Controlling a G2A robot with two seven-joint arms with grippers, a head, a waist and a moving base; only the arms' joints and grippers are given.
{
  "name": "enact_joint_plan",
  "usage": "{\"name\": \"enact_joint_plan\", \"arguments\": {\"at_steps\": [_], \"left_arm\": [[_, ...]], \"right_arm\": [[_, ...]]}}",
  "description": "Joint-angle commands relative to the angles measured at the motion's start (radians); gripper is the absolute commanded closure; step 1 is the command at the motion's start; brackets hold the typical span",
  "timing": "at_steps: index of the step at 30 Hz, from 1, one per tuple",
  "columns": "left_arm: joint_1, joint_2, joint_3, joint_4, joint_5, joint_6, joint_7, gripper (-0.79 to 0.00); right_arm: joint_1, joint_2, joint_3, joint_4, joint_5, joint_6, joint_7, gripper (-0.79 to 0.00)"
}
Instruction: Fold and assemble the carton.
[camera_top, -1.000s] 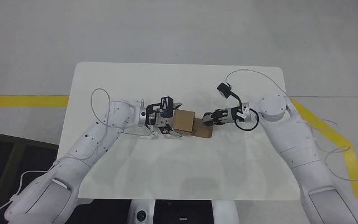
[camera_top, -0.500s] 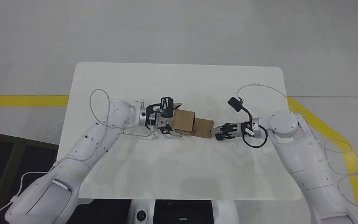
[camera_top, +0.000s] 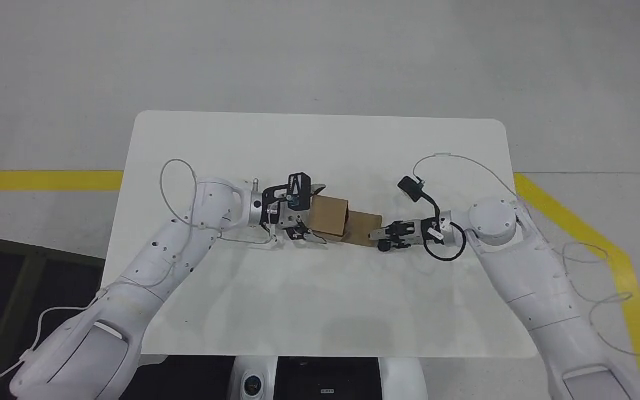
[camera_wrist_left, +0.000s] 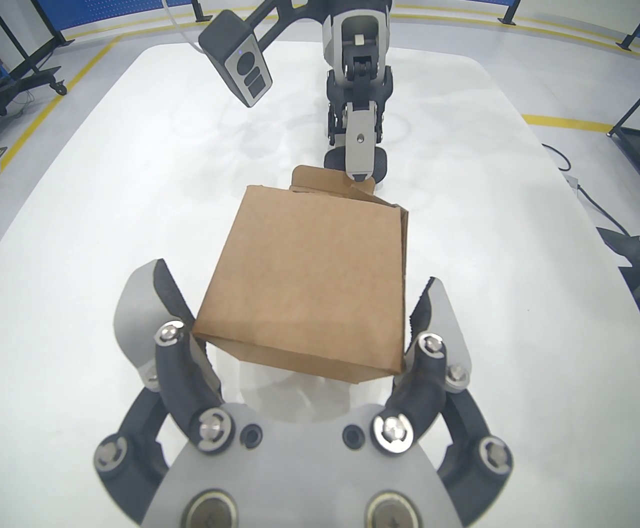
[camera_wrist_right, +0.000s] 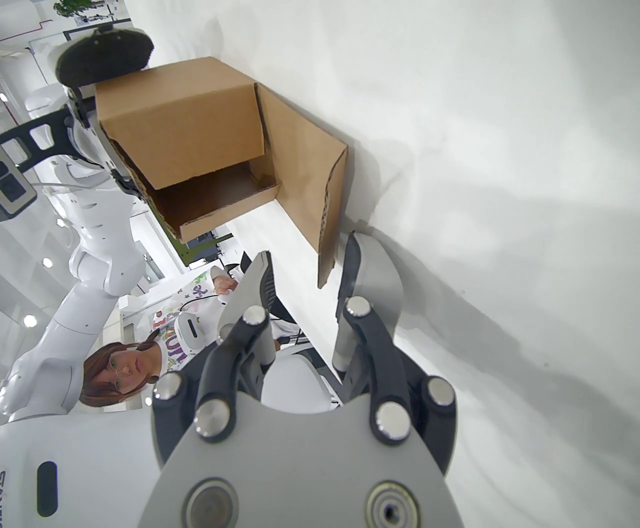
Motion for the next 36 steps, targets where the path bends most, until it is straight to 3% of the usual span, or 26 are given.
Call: {"name": "enact_joint_plan", "arguments": {"at_steps": [1,11,33,36], "left_arm": [[0.0,0.0,0.001,0.0,0.0,0.0,0.0,-0.785],[0.002,0.0,-0.001,0.0,0.0,0.0,-0.001,-0.785],[0.001,0.004,0.013,0.004,-0.001,0.0,0.002,-0.785],[-0.001,0.004,0.015,0.005,-0.003,0.0,0.0,-0.785]], "right_arm": [[0.014,-0.007,-0.016,0.015,0.023,-0.015,-0.001,-0.225],[0.07,-0.022,-0.048,0.005,0.059,-0.049,-0.017,-0.215],[0.081,-0.031,-0.049,-0.015,0.2,-0.12,-0.014,-0.259],[0.085,-0.035,-0.056,-0.006,0.213,-0.129,-0.013,-0.206]]}}
